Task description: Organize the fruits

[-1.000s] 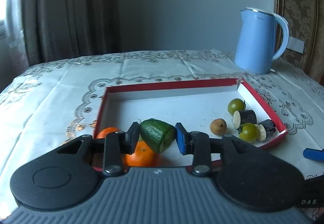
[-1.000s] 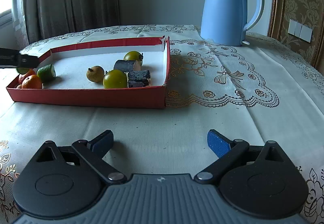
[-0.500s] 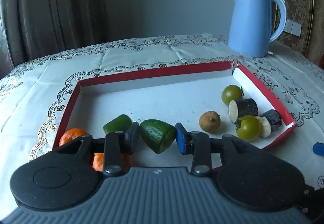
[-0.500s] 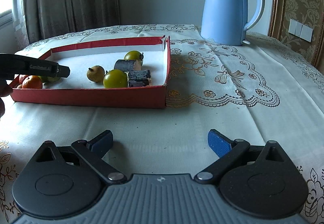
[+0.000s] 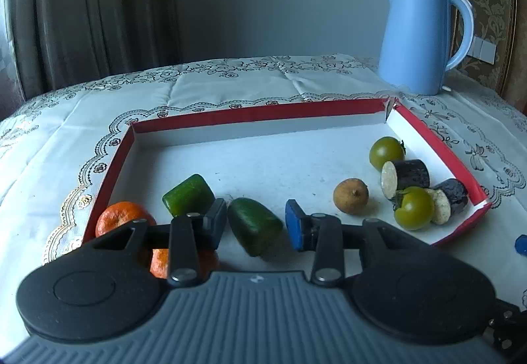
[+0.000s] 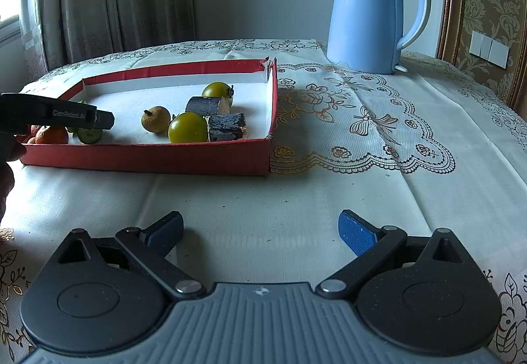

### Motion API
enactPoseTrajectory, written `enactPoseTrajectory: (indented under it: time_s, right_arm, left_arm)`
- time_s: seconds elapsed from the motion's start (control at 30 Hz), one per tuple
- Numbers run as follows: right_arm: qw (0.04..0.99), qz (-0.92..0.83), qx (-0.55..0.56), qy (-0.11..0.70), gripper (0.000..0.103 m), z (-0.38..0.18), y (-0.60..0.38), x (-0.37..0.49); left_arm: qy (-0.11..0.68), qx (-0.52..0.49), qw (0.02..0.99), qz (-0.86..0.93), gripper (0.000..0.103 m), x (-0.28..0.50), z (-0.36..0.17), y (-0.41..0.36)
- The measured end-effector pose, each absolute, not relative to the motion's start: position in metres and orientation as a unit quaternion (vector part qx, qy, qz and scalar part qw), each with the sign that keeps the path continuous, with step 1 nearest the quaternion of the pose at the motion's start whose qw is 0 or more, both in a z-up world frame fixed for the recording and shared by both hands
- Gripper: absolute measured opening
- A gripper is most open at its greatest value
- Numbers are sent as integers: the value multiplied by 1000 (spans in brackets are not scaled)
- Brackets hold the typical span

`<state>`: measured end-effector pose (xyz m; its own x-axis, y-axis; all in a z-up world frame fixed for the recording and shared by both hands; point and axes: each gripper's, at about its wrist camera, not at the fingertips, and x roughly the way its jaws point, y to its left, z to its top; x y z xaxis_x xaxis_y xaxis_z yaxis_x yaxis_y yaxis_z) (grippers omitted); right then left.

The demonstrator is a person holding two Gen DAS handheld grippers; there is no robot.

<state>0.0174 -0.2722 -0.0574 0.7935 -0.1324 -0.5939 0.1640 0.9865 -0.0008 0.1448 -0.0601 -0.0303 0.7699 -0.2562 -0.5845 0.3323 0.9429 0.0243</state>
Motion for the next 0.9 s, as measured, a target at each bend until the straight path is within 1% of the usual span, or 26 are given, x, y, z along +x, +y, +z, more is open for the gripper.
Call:
enactPoseTrajectory:
  time_s: [0.07,0.17,0.23,0.27,0.4,0.47,0.57,0.67,0.77,0.9]
  right_arm:
    - [947,-78,25,312,101,-57,-273,17]
    - [946,-78,25,312,102,-57,-273,18]
    - [946,-81,24,313,103,-57,-273,18]
    - [946,-81,24,313,103,-58,-272,18]
    - [946,-81,24,313,103,-59,-272,18]
    - [946,-81,24,313,103,-58,-272,18]
    - [946,-81,24,314,103,-59,-272,18]
    - [946,-81,25,314,103,-58,-272,18]
    - [946,-81,25,314,103,-58,-272,18]
    - [946,-89,23,312,103,-58,-271,17]
  left_arm:
    - [301,62,938,-161,39,143,-30,-59]
    - [298,65,938,-163,49,138,-28,-58]
    - [289,69,941,-163,50,131,-26,-57]
    - [284,70,943,-160,52,128,-24,-57]
    - [262,66,951,-150,70,116,-15,-50]
    - [251,72,955,-136,77,109,-10,-48]
    - [253,55,958,-124,93,100,-2,-41]
    - [266,22,956,-120,95,89,2,-27]
    - [274,12,956,-103,103,77,0,-17]
    - [281,24,957,-75,103,60,-6,-12]
